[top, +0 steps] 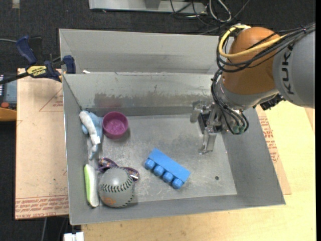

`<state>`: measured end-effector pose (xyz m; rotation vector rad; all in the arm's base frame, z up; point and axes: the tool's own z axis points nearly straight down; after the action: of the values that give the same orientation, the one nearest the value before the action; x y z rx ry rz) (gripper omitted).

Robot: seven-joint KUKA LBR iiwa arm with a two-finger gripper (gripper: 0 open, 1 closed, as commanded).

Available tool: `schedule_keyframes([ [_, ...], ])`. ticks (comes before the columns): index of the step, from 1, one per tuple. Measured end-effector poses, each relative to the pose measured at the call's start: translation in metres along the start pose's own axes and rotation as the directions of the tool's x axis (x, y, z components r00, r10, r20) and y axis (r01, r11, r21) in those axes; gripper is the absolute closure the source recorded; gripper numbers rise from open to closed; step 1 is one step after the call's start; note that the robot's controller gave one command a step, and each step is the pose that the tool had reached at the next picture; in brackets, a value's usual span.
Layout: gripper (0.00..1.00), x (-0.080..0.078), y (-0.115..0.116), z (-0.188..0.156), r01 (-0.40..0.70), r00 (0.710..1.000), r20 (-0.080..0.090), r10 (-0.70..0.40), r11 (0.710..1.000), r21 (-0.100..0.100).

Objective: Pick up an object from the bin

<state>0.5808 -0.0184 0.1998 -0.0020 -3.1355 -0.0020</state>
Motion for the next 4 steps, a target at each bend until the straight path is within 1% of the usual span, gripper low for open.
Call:
schedule_keyframes([
  [1, 0.00, -0.001, 0.000, -0.005, 0.001, 1.000, 0.008, -0.001, 1.000, 0.000],
  [2, 0.00, 0.043, 0.065, 0.112, -0.096, 0.995, 0.005, 0.096, 0.995, -0.002],
  [3, 0.00, 0.025, 0.067, 0.073, -0.194, 0.981, 0.008, 0.194, 0.981, -0.002],
  [4, 0.00, 0.076, 0.081, 0.101, -0.202, 0.979, 0.002, 0.202, 0.979, -0.003],
])
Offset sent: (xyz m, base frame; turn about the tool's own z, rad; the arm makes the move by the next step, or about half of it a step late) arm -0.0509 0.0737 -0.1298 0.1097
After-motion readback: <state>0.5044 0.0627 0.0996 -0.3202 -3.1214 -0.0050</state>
